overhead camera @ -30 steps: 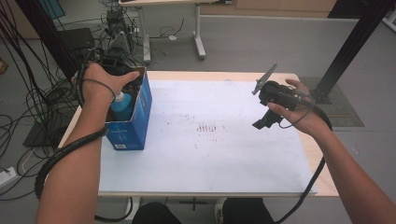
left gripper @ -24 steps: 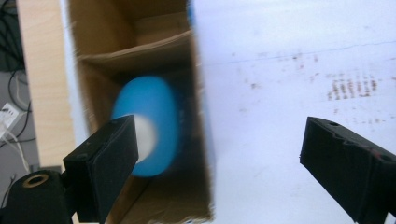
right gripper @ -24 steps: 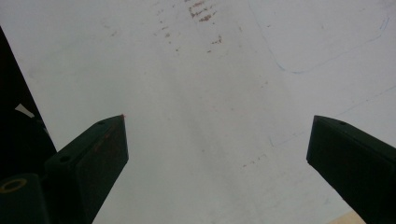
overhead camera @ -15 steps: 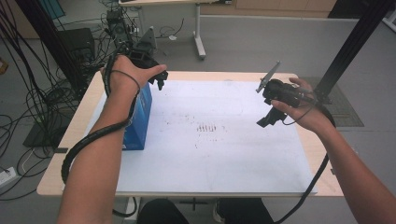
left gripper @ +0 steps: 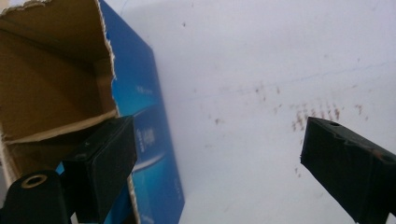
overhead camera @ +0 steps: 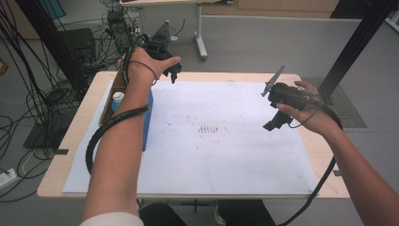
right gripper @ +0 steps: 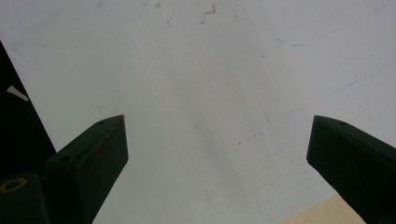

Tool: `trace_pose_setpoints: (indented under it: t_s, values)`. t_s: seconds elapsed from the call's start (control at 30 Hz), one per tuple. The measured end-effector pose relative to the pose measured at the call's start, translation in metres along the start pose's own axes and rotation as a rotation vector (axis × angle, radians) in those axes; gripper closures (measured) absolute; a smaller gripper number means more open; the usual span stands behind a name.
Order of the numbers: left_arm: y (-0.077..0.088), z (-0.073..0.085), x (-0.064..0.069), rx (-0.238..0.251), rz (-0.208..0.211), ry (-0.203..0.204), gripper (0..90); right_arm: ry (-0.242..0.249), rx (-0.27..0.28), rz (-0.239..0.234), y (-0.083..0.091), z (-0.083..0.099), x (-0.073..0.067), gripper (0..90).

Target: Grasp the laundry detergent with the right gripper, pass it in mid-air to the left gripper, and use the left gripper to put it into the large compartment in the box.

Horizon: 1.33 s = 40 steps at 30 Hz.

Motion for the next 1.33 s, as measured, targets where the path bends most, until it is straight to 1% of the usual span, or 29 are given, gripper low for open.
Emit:
trace_pose_setpoints:
  t_s: [0.13, 0.33, 0.47, 0.63, 0.73, 0.87, 1.03, 1.07, 1.1, 1.33]
  values:
    - [-0.005, -0.007, 0.001, -0.004, -0.001, 0.012, 11.2, 0.005, -0.009, 0.004, 0.002, 0.002, 0.000, 5.2]
    - [-0.009, -0.014, 0.005, -0.002, -0.002, 0.003, 11.2, 0.009, -0.028, 0.011, 0.005, 0.005, 0.000, 5.2]
    - [-0.013, -0.014, 0.009, -0.011, -0.008, -0.008, 11.3, 0.007, -0.030, 0.010, 0.004, 0.005, 0.000, 5.2]
    - [-0.014, -0.013, 0.012, -0.013, 0.001, -0.015, 11.2, 0.009, -0.028, 0.007, 0.004, 0.006, -0.001, 5.2]
    - [-0.014, -0.012, 0.012, -0.010, 0.008, -0.012, 11.2, 0.007, -0.026, 0.008, 0.004, 0.006, -0.001, 5.2]
    - [-0.015, -0.010, 0.011, -0.016, 0.004, -0.014, 11.2, 0.011, -0.024, 0.009, 0.004, 0.006, -0.001, 5.2]
    - [-0.014, -0.009, 0.010, -0.008, 0.001, -0.013, 11.2, 0.017, -0.025, 0.009, 0.002, 0.004, -0.002, 5.2]
    - [-0.013, -0.008, 0.010, -0.012, 0.002, -0.017, 11.2, 0.031, -0.027, 0.011, 0.002, 0.004, -0.001, 5.2]
    - [-0.013, -0.008, 0.009, -0.010, 0.002, -0.020, 11.2, 0.018, -0.028, 0.009, 0.002, 0.004, -0.002, 5.2]
    - [-0.010, -0.007, 0.009, 0.000, 0.009, -0.021, 11.1, 0.022, -0.024, 0.012, 0.001, 0.002, -0.004, 5.2]
Point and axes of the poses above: each handheld gripper's, and its own axes: y roughly backward along the jaws, z roughly out of its underside, x roughly to its right, the point moved 8 cm from there along -y, roughly forward along the jaws
